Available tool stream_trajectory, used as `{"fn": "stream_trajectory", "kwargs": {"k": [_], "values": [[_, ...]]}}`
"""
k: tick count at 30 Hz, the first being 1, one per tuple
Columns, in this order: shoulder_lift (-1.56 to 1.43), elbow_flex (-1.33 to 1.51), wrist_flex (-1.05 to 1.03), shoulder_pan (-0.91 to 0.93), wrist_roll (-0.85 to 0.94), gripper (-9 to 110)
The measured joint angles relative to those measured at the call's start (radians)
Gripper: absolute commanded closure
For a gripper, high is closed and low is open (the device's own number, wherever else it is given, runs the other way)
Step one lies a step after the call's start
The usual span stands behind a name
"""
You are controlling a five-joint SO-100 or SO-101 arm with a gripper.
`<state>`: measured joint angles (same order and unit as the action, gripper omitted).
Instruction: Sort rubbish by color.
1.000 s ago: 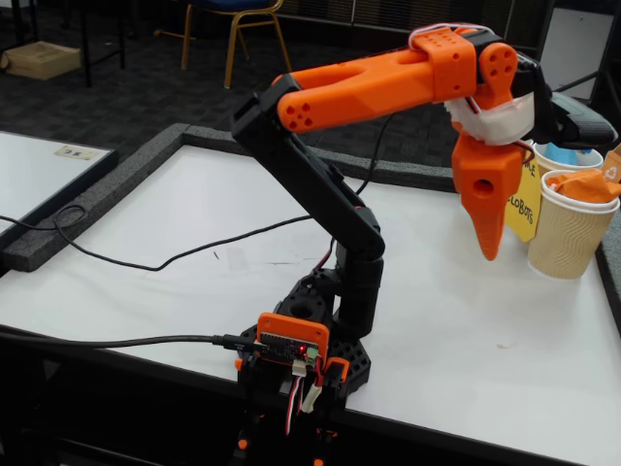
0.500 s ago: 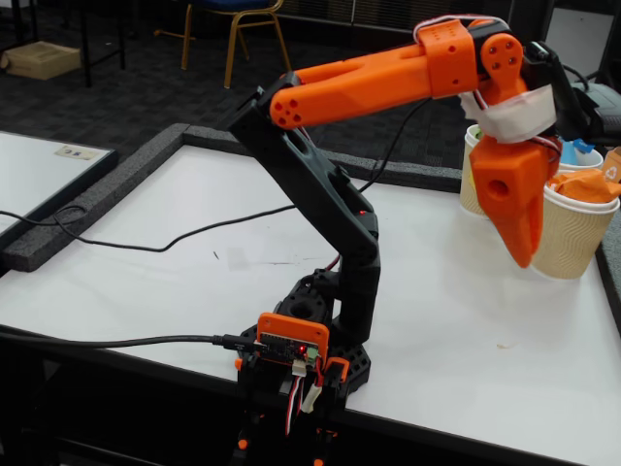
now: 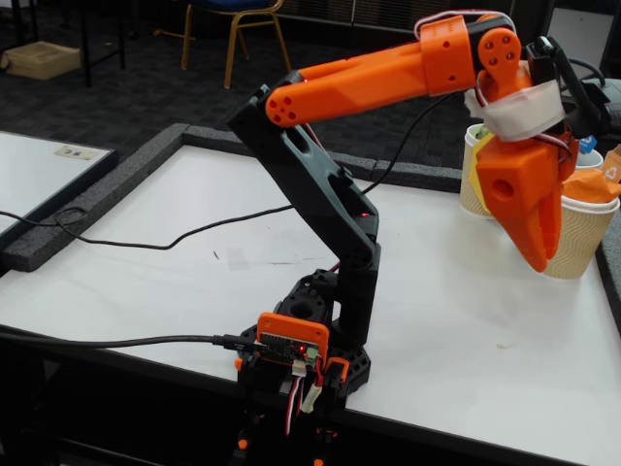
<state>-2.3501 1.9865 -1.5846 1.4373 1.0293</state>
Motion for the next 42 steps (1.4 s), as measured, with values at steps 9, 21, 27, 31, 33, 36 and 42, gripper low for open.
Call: {"fn": "stream_trajectory", "kwargs": {"k": [9,21,27,31,33,36,42], "values": [[0.0,0.0,0.063,-0.204,0.0,101],[0.0,0.008,0.224,-0.535,0.0,101],[0.0,0.115,0.367,-0.681,0.0,101],[0.0,0.204,0.469,-0.79,0.0,101],[0.0,0.241,0.508,-0.85,0.0,101],[0.0,0.296,0.555,-0.943,0.0,101],[0.0,0.397,0.675,-1.112,0.0,101]]}}
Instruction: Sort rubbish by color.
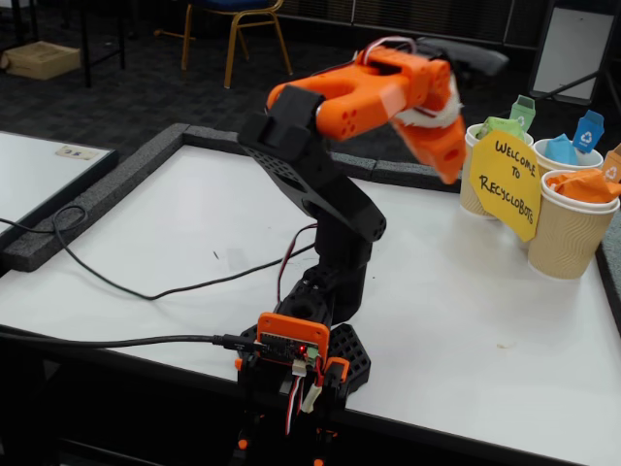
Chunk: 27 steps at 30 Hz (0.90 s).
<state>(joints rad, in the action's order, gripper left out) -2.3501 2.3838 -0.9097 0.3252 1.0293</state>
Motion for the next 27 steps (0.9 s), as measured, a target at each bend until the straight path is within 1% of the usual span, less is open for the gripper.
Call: {"fn": "stream_trajectory", "kwargs": {"k": [10,15,21,27], "values": [[0.0,0.118,0.138,-0.213,0.0,101],[0.0,0.147,0.172,-0.273,-0.067,101],[-0.009,0.192,0.222,-0.324,-0.241,101],[-0.092,0.25,0.238,-0.353,-0.537,101]]}}
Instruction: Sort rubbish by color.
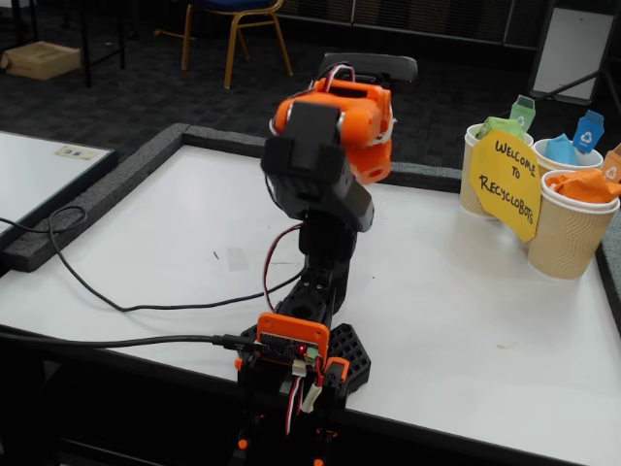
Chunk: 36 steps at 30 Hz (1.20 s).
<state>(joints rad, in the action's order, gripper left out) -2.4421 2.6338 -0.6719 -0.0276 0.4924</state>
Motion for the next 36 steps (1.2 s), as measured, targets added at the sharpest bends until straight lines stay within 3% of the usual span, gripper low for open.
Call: {"fn": "stream_trajectory", "kwargs": {"k": [8,18,28,36], "values": [[-0.175,0.104,0.0,-0.006,-0.29,101],[-0.471,0.236,-0.112,-0.006,-0.5,101],[-0.761,0.314,-0.287,-0.006,-0.528,100],[-0.81,0.353,-0.351,0.008,-0.528,100]]}}
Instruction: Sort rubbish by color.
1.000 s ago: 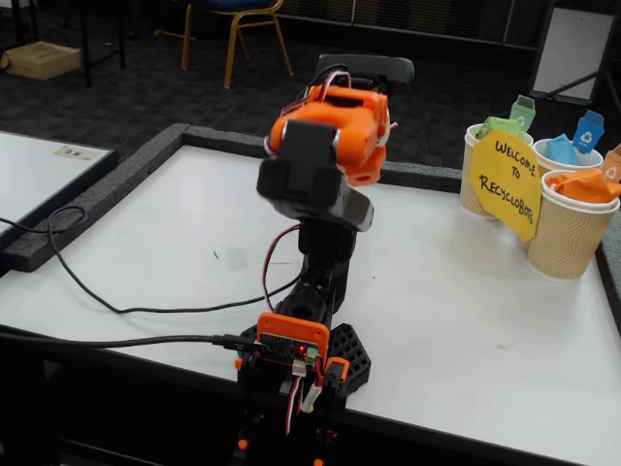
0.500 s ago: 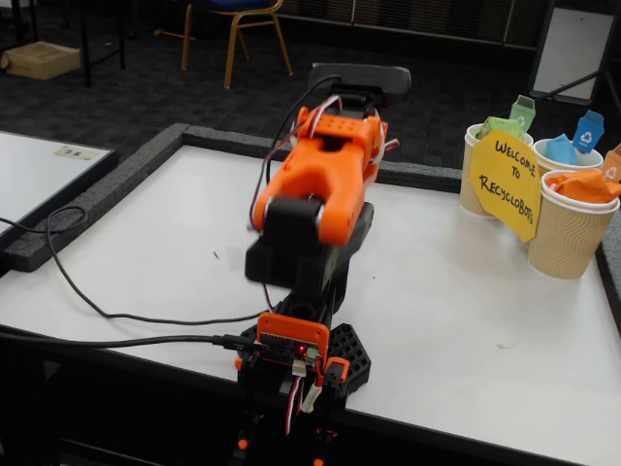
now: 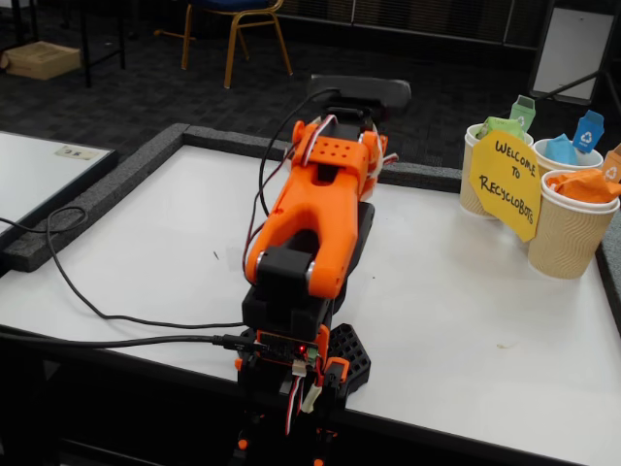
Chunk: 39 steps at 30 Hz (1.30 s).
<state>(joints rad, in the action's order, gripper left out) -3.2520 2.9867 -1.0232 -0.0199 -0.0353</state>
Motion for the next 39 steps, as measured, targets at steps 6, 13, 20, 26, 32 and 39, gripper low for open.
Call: {"fn": "stream_trajectory", "kwargs": {"k": [6,13,20,26,32,39], "values": [[0.0,0.003,-0.048,0.0,0.0,100],[-0.003,0.028,-0.048,0.0,0.0,99],[-0.003,0.075,-0.069,0.0,0.0,96],[-0.003,0.078,-0.097,0.0,0.0,94],[-0.003,0.078,-0.147,0.0,0.0,91],[-0.003,0.078,-0.195,0.0,0.0,92]]}}
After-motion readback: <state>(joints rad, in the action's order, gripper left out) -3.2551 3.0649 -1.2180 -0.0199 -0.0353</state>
